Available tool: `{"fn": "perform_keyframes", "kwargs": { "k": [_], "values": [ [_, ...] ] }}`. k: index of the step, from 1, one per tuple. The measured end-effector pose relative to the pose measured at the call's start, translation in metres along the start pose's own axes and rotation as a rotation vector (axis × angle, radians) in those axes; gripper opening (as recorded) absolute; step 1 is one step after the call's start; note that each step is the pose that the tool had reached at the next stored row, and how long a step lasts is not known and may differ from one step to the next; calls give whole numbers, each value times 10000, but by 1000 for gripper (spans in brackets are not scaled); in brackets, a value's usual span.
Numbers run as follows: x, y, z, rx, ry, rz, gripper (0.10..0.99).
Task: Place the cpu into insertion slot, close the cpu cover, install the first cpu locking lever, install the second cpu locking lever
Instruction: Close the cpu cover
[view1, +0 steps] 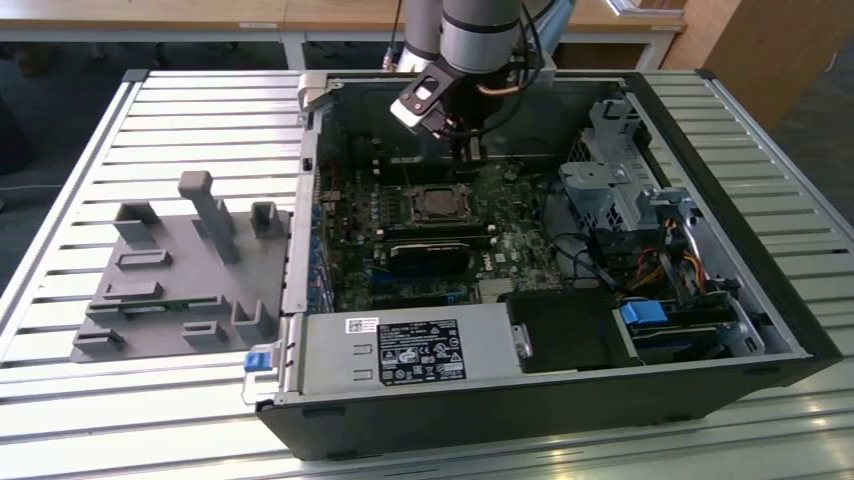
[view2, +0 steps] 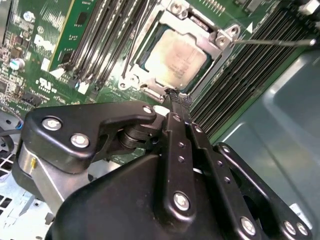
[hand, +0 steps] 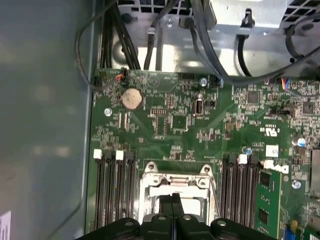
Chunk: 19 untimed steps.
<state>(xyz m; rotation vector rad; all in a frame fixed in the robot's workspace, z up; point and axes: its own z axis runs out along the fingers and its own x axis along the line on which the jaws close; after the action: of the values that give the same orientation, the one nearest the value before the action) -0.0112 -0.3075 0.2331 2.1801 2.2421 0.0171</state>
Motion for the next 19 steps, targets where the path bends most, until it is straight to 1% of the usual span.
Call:
{"fn": "perform_keyframes", "kwargs": {
  "k": [4, 19],
  "values": [
    [2, -58, -1, 0, 1, 0, 122],
    [5, -185, -3, 0, 0, 0, 122]
  ]
}}
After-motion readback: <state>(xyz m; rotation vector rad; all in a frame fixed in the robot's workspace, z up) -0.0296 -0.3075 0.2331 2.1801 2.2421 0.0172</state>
